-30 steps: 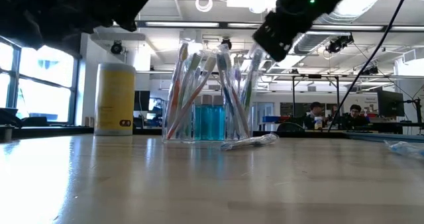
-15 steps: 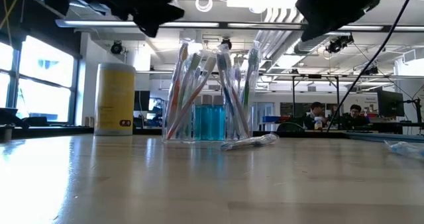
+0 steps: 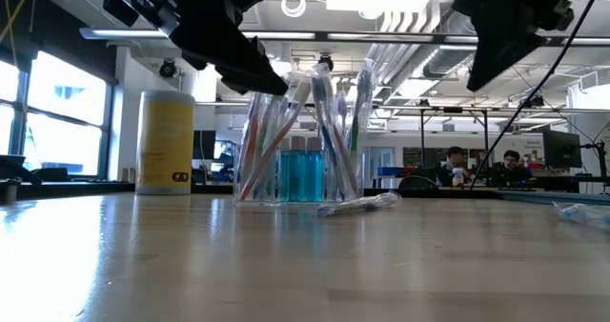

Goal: Pick & Place toothbrushing station
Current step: Put the blue toothbrush into the transparent organizer

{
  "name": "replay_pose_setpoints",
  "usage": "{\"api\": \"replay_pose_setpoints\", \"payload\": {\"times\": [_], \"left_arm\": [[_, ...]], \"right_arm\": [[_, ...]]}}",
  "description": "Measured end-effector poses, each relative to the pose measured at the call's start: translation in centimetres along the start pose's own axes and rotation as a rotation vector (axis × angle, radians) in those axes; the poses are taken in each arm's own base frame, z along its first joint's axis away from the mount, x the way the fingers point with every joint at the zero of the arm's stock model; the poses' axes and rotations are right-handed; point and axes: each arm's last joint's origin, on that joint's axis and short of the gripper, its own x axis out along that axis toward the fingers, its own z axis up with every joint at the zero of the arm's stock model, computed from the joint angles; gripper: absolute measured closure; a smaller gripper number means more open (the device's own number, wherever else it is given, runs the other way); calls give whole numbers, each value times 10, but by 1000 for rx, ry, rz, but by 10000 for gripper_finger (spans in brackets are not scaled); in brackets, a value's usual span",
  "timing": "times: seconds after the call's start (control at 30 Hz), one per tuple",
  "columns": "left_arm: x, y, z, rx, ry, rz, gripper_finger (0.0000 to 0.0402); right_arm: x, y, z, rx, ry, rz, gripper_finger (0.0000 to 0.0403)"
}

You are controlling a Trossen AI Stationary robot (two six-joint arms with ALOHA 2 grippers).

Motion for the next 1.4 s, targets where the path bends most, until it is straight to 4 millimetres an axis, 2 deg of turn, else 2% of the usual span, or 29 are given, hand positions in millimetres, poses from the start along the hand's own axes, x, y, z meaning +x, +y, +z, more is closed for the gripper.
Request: {"api": "replay_pose_setpoints", "payload": {"times": [0.37,0.53,0.67,0.9,1.07,1.23,1.4], "left_arm": [[1,-8,-3,1,32,-182,211],[1,-26,-8,72,73,-238,211],[1,-40,-10,109,83,-278,211],[-1,-57,-18,134,152,-325,211],[-2,-68,-25,151,211,-297,211],[-4,-81,-29,179,227,-309,211],[-7,-91,-34,199,262,-335,211]], "right_arm": [[-8,18,-14,171,492,206,400],[-11,20,-18,239,683,223,396],[-13,21,-20,290,805,211,365],[-12,22,-20,476,790,135,258],[-4,32,-25,661,772,30,190],[12,46,-37,710,824,-98,162],[30,52,-35,726,822,-150,160]]}}
